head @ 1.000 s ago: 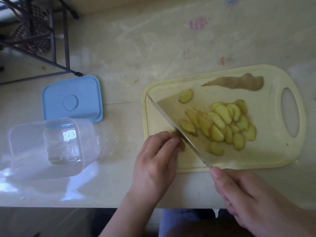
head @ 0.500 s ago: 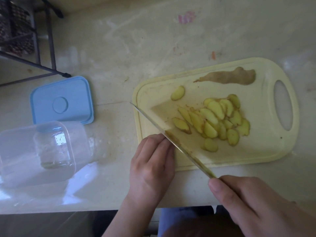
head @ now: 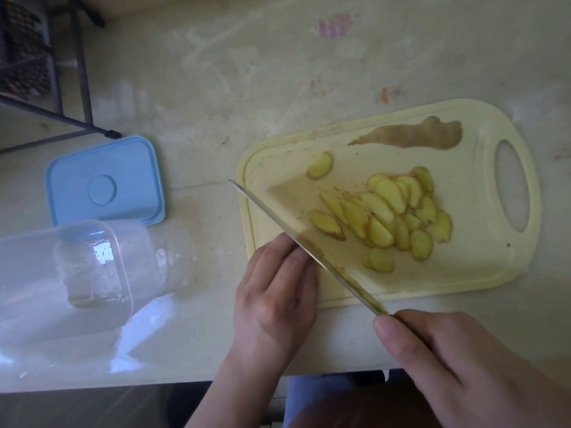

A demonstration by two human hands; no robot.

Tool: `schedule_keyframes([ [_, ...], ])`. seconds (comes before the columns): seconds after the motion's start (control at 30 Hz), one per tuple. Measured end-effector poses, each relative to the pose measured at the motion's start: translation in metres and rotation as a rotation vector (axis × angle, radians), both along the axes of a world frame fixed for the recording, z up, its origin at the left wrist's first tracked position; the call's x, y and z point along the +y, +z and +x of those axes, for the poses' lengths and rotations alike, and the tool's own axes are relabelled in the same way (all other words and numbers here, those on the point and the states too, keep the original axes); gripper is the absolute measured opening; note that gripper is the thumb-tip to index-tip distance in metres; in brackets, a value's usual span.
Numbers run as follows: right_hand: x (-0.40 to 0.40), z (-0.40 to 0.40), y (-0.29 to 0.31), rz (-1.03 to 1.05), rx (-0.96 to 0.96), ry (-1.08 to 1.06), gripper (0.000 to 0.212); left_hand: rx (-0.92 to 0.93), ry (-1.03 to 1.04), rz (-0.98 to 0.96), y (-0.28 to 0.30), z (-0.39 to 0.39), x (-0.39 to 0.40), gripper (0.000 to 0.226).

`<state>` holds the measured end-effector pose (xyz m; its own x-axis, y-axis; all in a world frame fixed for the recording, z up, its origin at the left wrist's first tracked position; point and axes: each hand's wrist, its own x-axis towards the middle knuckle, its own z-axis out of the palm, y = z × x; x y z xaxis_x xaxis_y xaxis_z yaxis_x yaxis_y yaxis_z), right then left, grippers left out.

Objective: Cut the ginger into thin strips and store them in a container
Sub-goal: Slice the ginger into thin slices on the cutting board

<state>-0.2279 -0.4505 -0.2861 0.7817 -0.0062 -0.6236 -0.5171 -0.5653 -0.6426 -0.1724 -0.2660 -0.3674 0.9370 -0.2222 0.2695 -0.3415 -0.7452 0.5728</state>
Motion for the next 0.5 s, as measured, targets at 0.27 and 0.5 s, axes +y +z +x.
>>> schedule_keyframes([
  [0.27,-0.003,0.001,0.0,-0.109,-0.045,-0.003,0.089,0.014,-0.016,0.012,0.002,0.001,0.001,0.016],
  [0.5,-0.001,0.02,-0.007,0.034,0.045,0.04,0.08,0.02,-0.035,-0.022,0.001,0.002,0.001,0.014],
])
